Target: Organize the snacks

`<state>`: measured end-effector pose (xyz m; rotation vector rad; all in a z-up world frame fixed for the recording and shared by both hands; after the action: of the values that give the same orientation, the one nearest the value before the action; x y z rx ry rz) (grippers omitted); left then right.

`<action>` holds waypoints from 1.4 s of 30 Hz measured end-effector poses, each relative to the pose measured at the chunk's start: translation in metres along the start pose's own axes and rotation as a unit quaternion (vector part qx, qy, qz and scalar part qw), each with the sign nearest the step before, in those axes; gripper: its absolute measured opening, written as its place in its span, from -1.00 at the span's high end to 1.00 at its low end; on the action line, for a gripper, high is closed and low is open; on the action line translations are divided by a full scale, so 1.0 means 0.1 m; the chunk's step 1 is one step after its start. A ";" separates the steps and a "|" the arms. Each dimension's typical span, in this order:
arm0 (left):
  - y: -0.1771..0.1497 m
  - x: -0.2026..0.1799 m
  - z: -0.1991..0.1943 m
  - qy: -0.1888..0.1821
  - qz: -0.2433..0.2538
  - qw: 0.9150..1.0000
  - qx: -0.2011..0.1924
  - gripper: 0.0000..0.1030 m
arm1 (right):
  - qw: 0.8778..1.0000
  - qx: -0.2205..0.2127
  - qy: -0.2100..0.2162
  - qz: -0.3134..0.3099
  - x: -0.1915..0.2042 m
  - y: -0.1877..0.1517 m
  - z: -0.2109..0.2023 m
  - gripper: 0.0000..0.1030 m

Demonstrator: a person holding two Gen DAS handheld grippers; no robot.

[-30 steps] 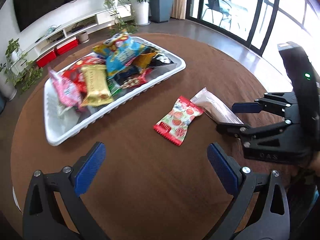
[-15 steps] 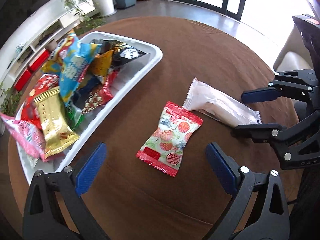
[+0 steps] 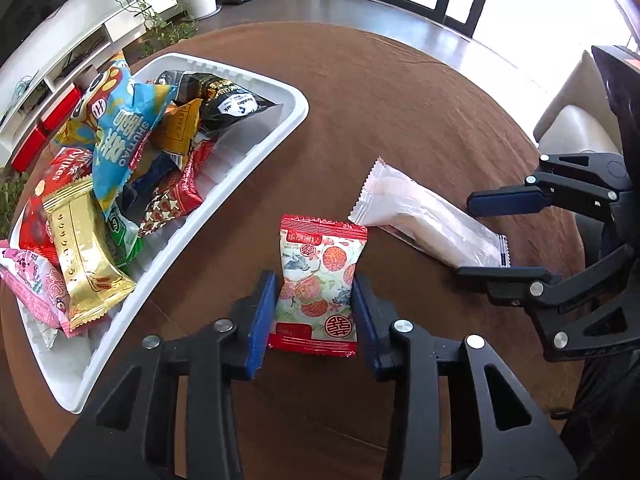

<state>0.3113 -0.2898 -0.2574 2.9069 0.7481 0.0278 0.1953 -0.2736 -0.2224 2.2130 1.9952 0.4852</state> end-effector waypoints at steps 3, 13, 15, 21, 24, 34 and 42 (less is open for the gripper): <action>0.02 0.01 0.01 0.003 -0.006 1.000 0.001 0.31 | 1.000 0.000 -0.001 -0.001 0.01 0.00 0.00 -0.07; -0.15 -0.07 -0.01 -0.010 -0.051 0.999 -0.008 0.36 | 1.000 0.006 -0.017 -0.020 0.07 0.11 0.07 -0.07; -0.23 -0.06 -0.04 -0.007 -0.061 0.998 -0.009 0.36 | 1.000 0.007 -0.020 -0.023 0.09 0.13 0.08 -0.07; -0.53 -0.01 -0.12 0.015 -0.125 0.992 -0.026 0.36 | 0.999 0.007 -0.040 -0.036 0.15 0.16 0.12 -0.08; -0.66 -0.04 -0.19 0.023 -0.151 0.987 -0.040 0.36 | 0.997 0.009 -0.057 -0.045 0.19 0.17 0.14 -0.08; -1.01 0.07 -0.34 0.027 -0.196 0.978 -0.064 0.39 | 0.996 0.015 -0.067 -0.063 0.34 0.13 0.15 0.36; -1.19 0.00 -0.36 0.029 -0.204 0.976 -0.073 0.42 | 0.998 0.018 -0.030 -0.051 0.44 0.01 0.12 0.48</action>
<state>0.2528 -0.1821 -0.2387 2.5709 1.2790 0.1191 0.2037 -0.2295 -0.2263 2.1057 2.0899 0.3704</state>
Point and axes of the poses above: each gripper's, at about its wrist camera, not at the fingertips, and z roughly the way its jaws point, x to its left, y to its top, the point moved 8 cm from there along z, roughly the way its jaws point, and after that the axes turned 14 degrees about x, right-handed, at the moved point
